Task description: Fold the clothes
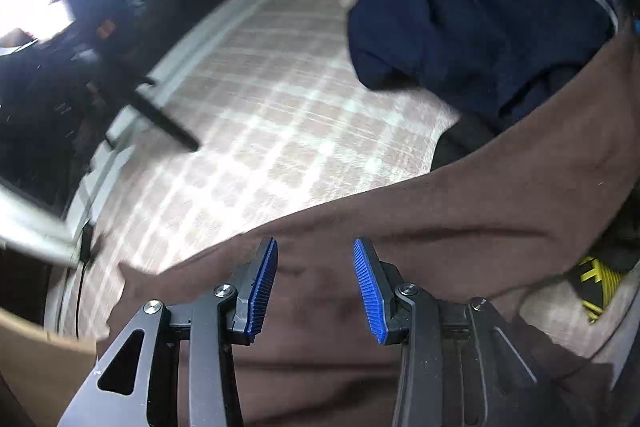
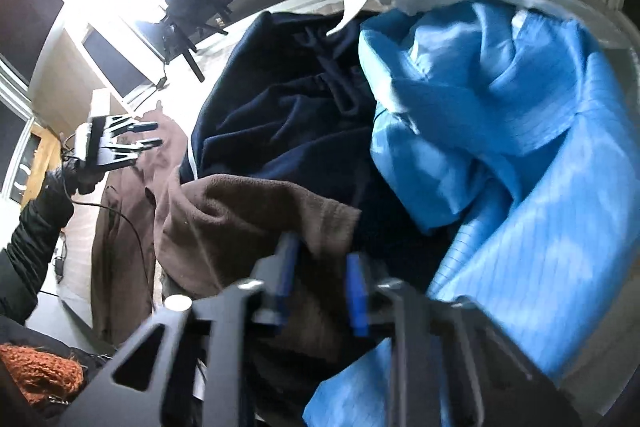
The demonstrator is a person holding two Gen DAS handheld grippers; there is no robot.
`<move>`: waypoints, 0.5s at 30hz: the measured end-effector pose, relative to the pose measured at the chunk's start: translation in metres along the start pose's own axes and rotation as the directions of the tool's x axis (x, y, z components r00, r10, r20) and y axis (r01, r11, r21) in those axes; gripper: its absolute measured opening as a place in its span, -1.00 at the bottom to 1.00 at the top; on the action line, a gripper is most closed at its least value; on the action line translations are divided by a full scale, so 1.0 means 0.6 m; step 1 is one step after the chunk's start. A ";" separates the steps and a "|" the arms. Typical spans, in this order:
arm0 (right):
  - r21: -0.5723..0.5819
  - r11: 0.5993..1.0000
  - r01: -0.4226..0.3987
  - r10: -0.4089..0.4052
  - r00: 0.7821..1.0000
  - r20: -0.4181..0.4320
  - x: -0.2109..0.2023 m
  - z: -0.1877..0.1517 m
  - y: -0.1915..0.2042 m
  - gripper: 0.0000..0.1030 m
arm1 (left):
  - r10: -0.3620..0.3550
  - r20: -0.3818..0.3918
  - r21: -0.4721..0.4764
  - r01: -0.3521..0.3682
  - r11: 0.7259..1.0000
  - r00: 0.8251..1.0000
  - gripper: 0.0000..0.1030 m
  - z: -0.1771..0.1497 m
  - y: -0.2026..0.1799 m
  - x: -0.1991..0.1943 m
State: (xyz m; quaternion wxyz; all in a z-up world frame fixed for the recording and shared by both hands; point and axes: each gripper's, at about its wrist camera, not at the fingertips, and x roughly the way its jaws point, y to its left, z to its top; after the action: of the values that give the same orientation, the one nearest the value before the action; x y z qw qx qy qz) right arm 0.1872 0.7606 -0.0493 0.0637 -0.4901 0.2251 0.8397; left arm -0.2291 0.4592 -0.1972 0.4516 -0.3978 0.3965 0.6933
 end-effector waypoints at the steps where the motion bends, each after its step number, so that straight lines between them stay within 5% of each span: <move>1: 0.000 1.000 -0.013 0.013 1.000 0.009 -0.008 -0.003 0.003 -0.80 | 0.001 -0.008 0.030 -0.001 1.000 1.000 -0.23 0.004 -0.009 0.007; 6: -0.027 0.999 -0.029 0.030 0.999 0.044 -0.040 -0.013 0.025 -0.86 | 0.020 -0.030 0.155 -0.015 0.988 0.999 -0.27 0.018 -0.050 0.018; 10: 0.005 0.998 -0.067 0.067 0.996 0.057 -0.052 -0.016 0.023 -0.86 | -0.020 -0.030 0.190 0.025 0.981 0.999 -0.98 0.026 -0.058 0.034; 15: 0.029 0.996 -0.083 0.081 0.994 0.076 -0.058 -0.022 0.030 -0.86 | -0.008 0.009 0.179 0.006 0.984 1.000 -1.00 0.013 -0.068 0.020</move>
State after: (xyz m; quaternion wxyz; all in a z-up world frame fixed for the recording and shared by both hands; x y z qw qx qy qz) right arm 0.2096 0.7427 -0.0195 0.0454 -0.4477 0.2562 0.8555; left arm -0.1952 0.4811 -0.2133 0.4900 -0.3537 0.4536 0.6551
